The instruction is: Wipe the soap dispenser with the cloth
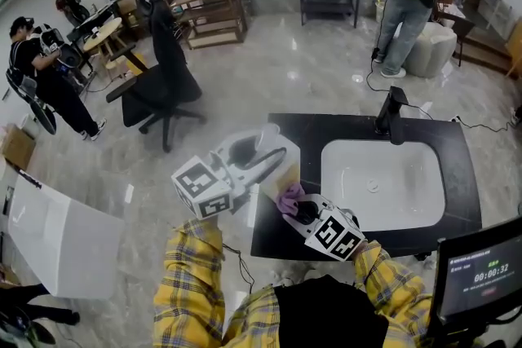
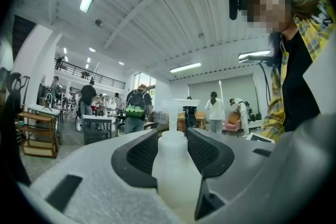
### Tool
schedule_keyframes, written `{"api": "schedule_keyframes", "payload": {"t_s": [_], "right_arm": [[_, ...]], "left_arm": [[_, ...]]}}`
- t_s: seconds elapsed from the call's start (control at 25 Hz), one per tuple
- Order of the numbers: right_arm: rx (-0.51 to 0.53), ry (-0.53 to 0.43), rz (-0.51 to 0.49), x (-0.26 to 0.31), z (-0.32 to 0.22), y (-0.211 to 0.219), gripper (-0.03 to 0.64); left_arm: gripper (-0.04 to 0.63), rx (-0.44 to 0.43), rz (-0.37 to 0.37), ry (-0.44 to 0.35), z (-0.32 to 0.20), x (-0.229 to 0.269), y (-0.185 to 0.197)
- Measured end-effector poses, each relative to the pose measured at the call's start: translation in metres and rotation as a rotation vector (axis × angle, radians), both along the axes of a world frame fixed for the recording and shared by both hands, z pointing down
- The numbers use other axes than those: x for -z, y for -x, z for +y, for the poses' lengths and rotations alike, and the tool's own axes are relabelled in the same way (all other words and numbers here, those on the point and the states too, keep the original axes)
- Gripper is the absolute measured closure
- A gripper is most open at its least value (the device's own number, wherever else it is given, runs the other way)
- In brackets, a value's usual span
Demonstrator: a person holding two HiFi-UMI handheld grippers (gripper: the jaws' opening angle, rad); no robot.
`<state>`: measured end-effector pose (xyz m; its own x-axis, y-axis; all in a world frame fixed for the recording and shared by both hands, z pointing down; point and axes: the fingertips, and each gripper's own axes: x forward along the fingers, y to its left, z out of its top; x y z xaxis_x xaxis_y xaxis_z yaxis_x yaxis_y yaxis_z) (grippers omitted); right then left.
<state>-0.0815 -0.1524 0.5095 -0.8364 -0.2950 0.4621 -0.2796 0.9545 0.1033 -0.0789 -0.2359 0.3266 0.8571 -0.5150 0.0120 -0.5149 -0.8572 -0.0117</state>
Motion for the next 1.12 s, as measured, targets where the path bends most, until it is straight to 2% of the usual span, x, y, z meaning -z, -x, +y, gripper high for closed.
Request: {"api": "schedule_keyframes", "payload": {"t_s": [0.28, 0.52, 0.6, 0.72, 0.8, 1.0, 1.12], "right_arm": [[0.005, 0.012, 0.006, -0.005, -0.002, 0.0, 0.535], [0.012, 0.014, 0.005, -0.004, 0.001, -0.001, 0.535], [0.004, 0.015, 0.007, -0.005, 0.001, -0.002, 0.535], [-0.004, 0.012, 0.008, -0.005, 0.001, -0.004, 0.537], [-0.009, 0.004, 0.009, -0.004, -0.001, -0.005, 0.535], [-0.04, -0.019, 0.002, 0.002, -0.004, -0.007, 0.535], [-0.069, -0.043, -0.008, 0.007, -0.008, -0.012, 0.535]], "left_arm": [[0.423, 0.07, -0.005, 0.008, -0.006, -0.005, 0.002], [0.387, 0.223, 0.024, -0.067, 0.003, 0.009, 0.018], [0.385, 0.286, 0.048, -0.053, 0.007, 0.01, 0.024], [0.383, 0.341, 0.062, 0.012, 0.015, 0.003, 0.022], [0.38, 0.389, 0.027, 0.028, 0.017, -0.002, 0.016], [0.379, 0.564, -0.099, -0.021, 0.011, -0.009, 0.015], [0.379, 0.652, -0.127, -0.007, 0.007, -0.016, 0.018]]}}
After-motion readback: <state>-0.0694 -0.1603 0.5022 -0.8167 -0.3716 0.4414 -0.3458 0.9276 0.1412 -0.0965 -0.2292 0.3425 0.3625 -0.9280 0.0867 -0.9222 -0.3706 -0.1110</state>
